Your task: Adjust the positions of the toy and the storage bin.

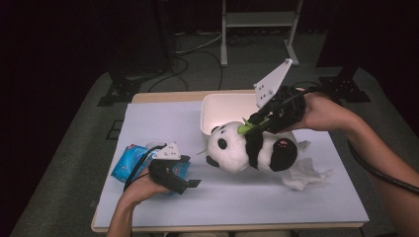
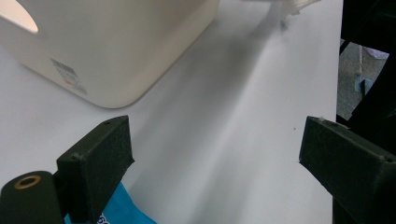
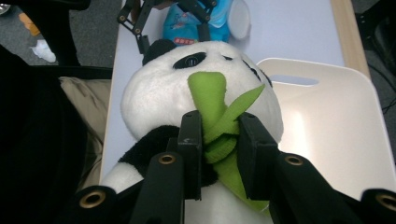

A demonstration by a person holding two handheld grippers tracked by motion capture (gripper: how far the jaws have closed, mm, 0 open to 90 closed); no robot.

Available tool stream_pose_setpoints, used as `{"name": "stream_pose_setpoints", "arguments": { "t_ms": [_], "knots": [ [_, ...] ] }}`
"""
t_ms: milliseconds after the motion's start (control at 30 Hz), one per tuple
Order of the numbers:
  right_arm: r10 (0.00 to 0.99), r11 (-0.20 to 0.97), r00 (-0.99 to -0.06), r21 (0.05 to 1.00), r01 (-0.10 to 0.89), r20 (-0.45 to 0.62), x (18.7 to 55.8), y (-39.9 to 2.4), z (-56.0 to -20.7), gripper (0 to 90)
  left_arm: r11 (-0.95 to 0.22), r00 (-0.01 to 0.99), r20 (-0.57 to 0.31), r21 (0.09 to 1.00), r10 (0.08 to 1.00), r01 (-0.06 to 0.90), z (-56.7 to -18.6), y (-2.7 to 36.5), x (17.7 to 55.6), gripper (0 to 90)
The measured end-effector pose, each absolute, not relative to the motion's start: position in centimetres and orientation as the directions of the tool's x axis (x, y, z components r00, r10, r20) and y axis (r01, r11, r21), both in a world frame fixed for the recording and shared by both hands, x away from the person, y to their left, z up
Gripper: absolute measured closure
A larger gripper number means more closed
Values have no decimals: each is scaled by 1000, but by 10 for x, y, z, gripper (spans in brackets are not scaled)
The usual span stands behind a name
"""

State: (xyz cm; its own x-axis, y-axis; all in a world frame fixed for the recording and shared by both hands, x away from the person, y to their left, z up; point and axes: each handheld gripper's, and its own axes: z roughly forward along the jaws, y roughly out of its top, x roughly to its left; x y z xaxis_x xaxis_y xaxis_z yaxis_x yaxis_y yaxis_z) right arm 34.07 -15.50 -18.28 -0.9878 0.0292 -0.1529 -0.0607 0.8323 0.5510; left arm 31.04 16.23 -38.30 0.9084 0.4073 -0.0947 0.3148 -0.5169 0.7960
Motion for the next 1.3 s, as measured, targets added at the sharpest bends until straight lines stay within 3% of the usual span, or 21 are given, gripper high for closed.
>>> {"name": "stream_pose_setpoints", "arguments": {
  "t_ms": [1300],
  "knots": [
    [95, 839, -982, 544, -11, -166, 404, -151, -158, 721, -499, 902, -105, 803, 418, 325, -382, 172, 312, 89]
  ]
}}
